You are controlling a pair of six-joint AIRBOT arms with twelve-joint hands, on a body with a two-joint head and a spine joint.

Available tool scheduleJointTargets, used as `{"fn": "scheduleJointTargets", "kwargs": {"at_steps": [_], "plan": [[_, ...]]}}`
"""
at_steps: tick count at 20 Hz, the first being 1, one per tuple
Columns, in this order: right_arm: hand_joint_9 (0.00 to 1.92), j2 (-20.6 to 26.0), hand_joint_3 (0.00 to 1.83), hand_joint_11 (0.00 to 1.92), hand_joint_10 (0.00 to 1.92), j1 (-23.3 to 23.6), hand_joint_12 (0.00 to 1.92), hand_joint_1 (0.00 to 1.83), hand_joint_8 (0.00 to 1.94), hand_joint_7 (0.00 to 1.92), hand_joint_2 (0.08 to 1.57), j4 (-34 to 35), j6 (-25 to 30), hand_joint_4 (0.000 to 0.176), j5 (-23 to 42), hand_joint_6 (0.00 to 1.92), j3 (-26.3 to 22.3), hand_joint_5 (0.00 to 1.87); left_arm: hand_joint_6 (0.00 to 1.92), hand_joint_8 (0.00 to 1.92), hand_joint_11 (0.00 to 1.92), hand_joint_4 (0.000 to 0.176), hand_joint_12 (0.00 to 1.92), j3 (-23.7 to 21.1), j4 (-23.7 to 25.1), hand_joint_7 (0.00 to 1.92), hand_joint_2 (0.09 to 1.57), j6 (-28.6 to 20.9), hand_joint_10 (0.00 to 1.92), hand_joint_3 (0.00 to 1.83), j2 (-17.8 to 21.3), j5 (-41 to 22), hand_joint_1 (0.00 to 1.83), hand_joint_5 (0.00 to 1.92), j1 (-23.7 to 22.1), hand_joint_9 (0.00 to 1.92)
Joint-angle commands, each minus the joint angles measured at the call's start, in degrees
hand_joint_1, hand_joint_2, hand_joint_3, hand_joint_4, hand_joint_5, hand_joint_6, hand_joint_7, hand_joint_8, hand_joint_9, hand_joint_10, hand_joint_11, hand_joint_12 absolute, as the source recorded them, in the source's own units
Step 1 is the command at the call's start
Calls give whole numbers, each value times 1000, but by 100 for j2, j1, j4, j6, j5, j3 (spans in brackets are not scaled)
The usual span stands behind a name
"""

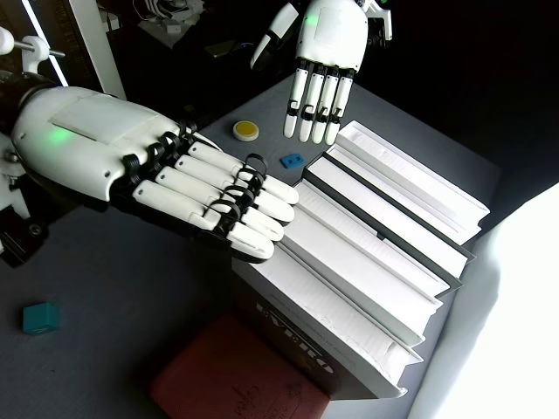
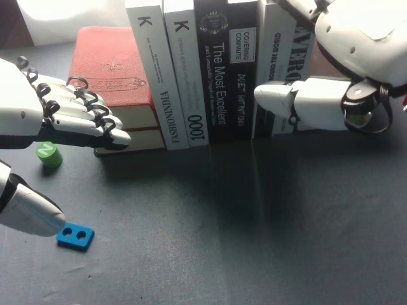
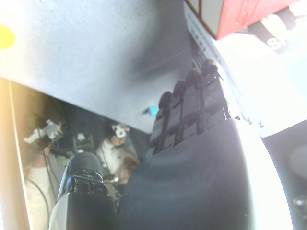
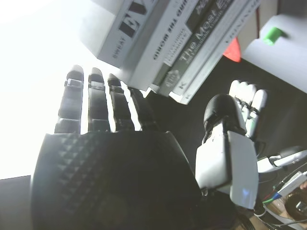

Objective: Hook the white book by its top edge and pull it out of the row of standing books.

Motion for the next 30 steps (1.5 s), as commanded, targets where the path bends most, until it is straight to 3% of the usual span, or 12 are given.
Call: {"fn": "scheduleJointTargets", "kwargs": {"at_steps": [1, 12, 20, 30], "plan": [[0, 44, 1, 0, 0, 56, 0, 0, 0, 0, 1129, -30, -131, 0, 227, 3, -53, 12, 0, 0, 0, 0, 0, -27, -246, 0, 1109, -2, 0, 5, 18, 267, 0, 0, -40, 0], [0, 267, 1, 0, 0, 408, 0, 0, 0, 0, 1129, 1618, -1178, 0, 529, 0, -768, 0, 0, 0, 0, 0, 0, 20, -597, 0, 1118, 109, 0, 7, 9, 242, 0, 0, -33, 0], [0, 505, 0, 0, 0, 566, 0, 0, 0, 0, 1121, 1933, -1479, 0, 837, 4, -1508, 9, 0, 0, 0, 0, 0, 16, -602, 0, 1110, 111, 0, 2, 9, 239, 0, 0, -37, 0], [0, 743, 0, 0, 0, 487, 0, 0, 0, 0, 1125, 2185, -1641, 0, 925, 3, -1970, 14, 0, 0, 0, 0, 0, -56, -658, 0, 1112, 145, 0, 2, 15, 232, 0, 0, -37, 0]]}}
